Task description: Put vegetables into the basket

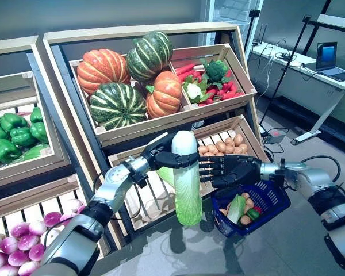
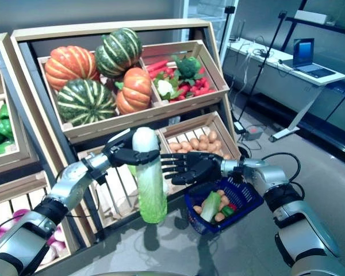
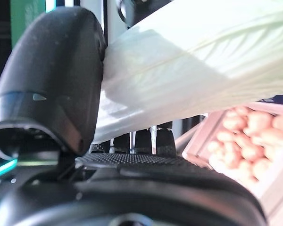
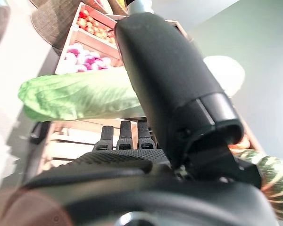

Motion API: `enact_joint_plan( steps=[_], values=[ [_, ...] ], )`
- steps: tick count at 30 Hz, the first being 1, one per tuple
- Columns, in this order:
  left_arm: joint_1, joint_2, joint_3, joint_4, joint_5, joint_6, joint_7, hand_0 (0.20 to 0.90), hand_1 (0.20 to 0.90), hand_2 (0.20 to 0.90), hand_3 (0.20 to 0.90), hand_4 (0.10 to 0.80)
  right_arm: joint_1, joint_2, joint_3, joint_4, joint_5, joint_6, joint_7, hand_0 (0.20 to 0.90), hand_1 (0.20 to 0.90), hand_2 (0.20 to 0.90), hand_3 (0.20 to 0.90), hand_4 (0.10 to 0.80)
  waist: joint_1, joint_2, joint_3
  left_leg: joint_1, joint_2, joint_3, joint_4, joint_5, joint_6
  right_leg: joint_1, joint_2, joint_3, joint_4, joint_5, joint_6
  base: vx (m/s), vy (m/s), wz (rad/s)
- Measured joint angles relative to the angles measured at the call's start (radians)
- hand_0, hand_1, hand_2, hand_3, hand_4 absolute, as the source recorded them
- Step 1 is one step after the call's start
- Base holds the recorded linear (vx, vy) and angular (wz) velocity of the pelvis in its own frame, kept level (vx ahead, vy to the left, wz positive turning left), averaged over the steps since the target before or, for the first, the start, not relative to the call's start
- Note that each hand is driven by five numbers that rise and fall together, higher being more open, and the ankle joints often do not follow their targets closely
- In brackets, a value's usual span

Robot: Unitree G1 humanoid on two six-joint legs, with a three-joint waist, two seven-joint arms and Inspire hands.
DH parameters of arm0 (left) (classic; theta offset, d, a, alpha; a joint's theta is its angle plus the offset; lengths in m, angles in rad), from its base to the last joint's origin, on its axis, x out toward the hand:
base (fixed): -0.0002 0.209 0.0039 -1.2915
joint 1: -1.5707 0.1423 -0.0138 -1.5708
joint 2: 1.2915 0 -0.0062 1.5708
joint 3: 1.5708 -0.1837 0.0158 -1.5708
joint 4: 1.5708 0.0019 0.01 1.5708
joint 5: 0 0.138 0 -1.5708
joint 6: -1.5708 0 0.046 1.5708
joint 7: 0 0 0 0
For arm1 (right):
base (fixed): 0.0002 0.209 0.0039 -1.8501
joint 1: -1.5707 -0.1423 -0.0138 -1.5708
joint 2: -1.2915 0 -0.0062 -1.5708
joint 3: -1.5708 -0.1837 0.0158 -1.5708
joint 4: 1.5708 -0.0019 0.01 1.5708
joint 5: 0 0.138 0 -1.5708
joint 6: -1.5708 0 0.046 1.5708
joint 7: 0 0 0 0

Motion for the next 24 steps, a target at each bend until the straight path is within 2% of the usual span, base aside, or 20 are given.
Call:
enact_joint_plan(
  steps=[6, 15, 24],
  values=[
    [0.0, -0.013, -0.005, -0.049, -0.037, 0.0, 0.013, 0.3, 0.3, 0.3, 0.3, 0.4, 0.003, 0.075, 0.001, 0.083, -0.038, 0.0, -0.051, 0.9, 0.9, 0.9, 0.9, 0.8, 0.0, 0.0, -0.001, 0.0, 0.0, 0.0, 0.0, 0.0, 0.0, 0.0, 0.0, 0.0, 0.0, 0.0, 0.0, 0.0, 0.0, 0.0],
    [0.0, -0.005, -0.04, -0.047, -0.035, 0.0, 0.042, 0.3, 0.3, 0.3, 0.3, 0.4, 0.012, 0.137, 0.0, 0.163, -0.032, 0.001, -0.071, 0.9, 0.9, 0.9, 0.9, 0.8, 0.003, 0.002, -0.003, 0.0, 0.0, -0.004, 0.0, 0.001, 0.0, 0.003, -0.001, -0.002, 0.0, 0.0, 0.0, 0.0, 0.0, 0.0],
    [0.024, -0.004, -0.041, -0.047, -0.035, 0.002, 0.037, 0.3, 0.3, 0.3, 0.3, 0.4, 0.036, 0.172, 0.0, 0.17, -0.024, 0.02, -0.082, 0.9, 0.9, 0.9, 0.9, 0.8, 0.03, 0.008, -0.008, 0.001, 0.0, -0.014, 0.0, 0.004, 0.001, 0.01, -0.001, -0.004, 0.0, 0.0, 0.0, 0.011, 0.003, 0.02]
  ],
)
